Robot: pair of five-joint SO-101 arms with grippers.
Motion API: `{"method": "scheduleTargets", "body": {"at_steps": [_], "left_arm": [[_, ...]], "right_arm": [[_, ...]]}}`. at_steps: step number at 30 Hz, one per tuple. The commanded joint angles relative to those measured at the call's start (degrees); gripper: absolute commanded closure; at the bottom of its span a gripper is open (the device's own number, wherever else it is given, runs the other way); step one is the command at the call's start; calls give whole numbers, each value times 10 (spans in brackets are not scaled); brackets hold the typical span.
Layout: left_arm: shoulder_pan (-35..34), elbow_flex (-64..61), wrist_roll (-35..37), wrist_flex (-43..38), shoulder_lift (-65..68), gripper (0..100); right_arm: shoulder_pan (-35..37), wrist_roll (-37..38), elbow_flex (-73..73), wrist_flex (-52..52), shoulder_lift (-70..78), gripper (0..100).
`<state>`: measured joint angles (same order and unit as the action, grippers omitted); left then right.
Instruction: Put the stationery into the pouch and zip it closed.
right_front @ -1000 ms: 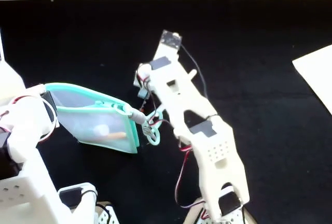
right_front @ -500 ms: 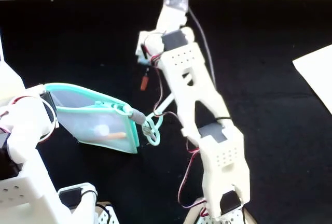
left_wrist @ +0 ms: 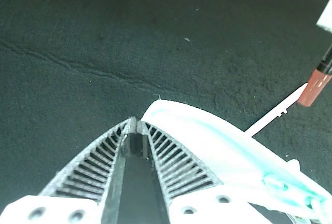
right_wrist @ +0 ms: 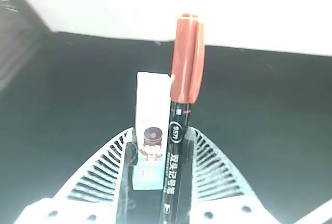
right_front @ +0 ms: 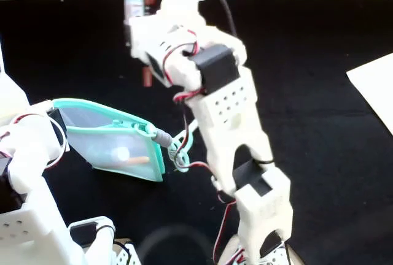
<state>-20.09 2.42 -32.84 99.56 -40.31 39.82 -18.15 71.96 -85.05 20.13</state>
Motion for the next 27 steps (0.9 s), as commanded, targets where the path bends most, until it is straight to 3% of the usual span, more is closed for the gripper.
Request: {"method": "scheduleTargets", "body": {"at_steps": [1,12,27], "left_arm": [[-2,-13,5,4,3,993],[-2,-13,5,7,3,993],[-2,-13,5,8,3,993]], "right_arm": [[15,8,50,-2,-36,994],[57,19,175,-5,-36,994],[185,20,189,-56,-30,994]]}}
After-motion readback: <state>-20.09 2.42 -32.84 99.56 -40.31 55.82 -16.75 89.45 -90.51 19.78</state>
